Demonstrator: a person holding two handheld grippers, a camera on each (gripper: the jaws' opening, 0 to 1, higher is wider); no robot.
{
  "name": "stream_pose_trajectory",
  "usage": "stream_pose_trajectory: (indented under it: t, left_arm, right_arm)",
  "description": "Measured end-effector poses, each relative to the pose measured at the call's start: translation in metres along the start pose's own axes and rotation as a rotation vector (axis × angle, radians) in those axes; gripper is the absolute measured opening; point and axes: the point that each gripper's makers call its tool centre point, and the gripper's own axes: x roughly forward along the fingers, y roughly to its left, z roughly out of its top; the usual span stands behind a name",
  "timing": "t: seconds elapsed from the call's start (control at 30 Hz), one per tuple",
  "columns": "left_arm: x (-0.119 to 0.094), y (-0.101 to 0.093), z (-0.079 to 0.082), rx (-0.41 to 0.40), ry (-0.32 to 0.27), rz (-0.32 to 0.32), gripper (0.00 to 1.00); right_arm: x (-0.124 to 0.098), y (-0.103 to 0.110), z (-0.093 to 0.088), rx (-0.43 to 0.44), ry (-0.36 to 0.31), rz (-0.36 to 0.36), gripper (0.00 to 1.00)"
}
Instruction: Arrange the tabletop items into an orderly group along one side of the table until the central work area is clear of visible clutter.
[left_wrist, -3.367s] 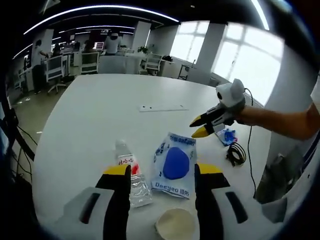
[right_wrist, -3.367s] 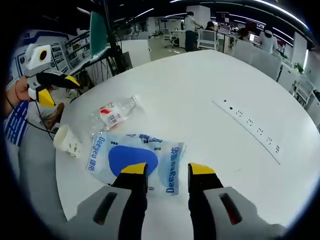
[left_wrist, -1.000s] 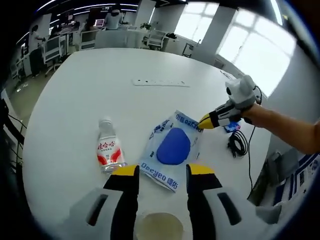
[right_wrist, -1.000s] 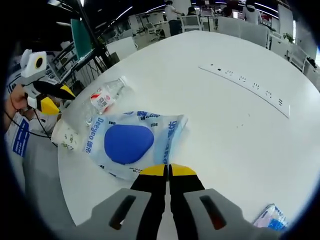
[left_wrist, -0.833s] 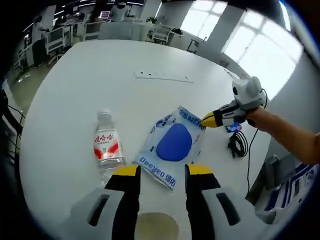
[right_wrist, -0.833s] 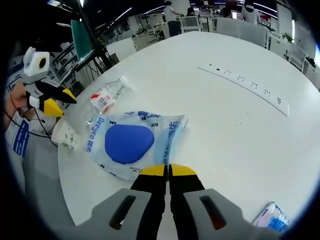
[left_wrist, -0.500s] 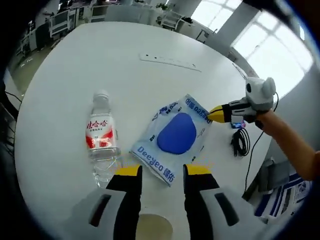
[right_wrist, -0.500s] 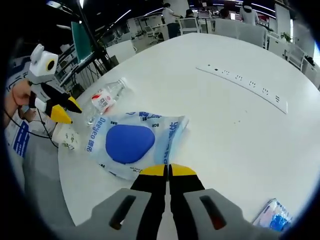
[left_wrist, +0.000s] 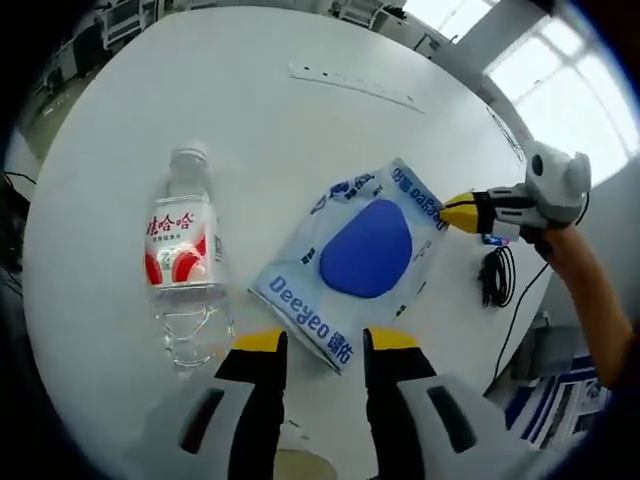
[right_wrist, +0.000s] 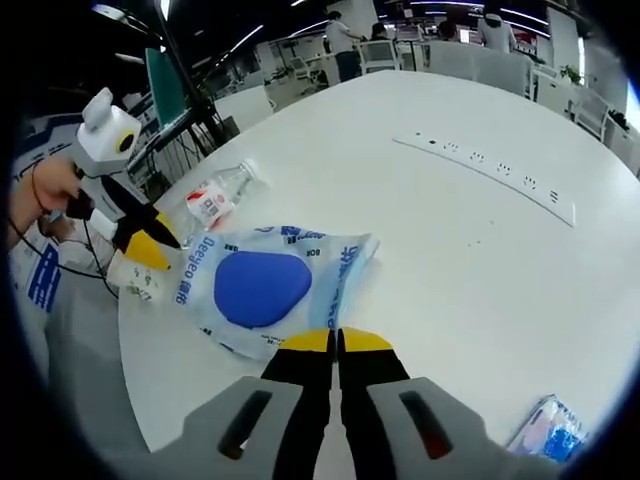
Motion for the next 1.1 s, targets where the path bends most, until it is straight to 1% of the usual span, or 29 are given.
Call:
stream_pose_trajectory:
  t: [0.2,0.3,0.37,0.4,0.5,0.57,0.67,0.83,0.9,1.1]
  left_arm:
    - [0.007,0.002,-0.005,-0.007,0.029,0.014,0.30]
    - [0.011,0.005,-0.008,-0.004,0.049,0.025,0.27]
    - [0.013,0.005,-0.007,0.003,0.048,0.030,0.25]
    - [0.016,0.008,-0.008,-0.005,0.056,0.034,0.23]
    - [0.019,0.008,-0.008,-0.009,0.058,0.035,0.22]
    - [0.019,0.007,-0.008,-0.005,0.053,0.037,0.19]
    - [0.022,0.013,-0.009,0.002,0.055,0.055,0.13]
    - [0.024,0.014,-0.008,0.008,0.046,0.053,0.07]
    - [0.023,0.012,-0.008,0.016,0.038,0.042,0.01]
    - [0.019,0.009,-0.006,0.018,0.024,0.028,0.00]
  right_arm:
    - [0.001,-0.001,-0.001,0.002,-0.008,0.003,0.00]
    - [0.002,-0.001,-0.002,0.003,-0.009,0.004,0.00]
    - [0.002,-0.002,-0.002,0.005,-0.010,0.005,0.00]
    - [0.002,-0.002,-0.002,0.005,-0.010,0.006,0.00]
    - [0.002,-0.002,-0.002,0.006,-0.011,0.007,0.00]
    - [0.003,-0.002,-0.002,0.006,-0.011,0.009,0.00]
    - [0.003,-0.003,-0.002,0.006,-0.011,0.009,0.00]
    - [0.003,-0.002,-0.003,0.006,-0.009,0.008,0.00]
    - [0.002,-0.003,-0.003,0.006,-0.008,0.006,0.00]
    - [-0.003,0.000,-0.003,0.007,-0.009,0.000,0.00]
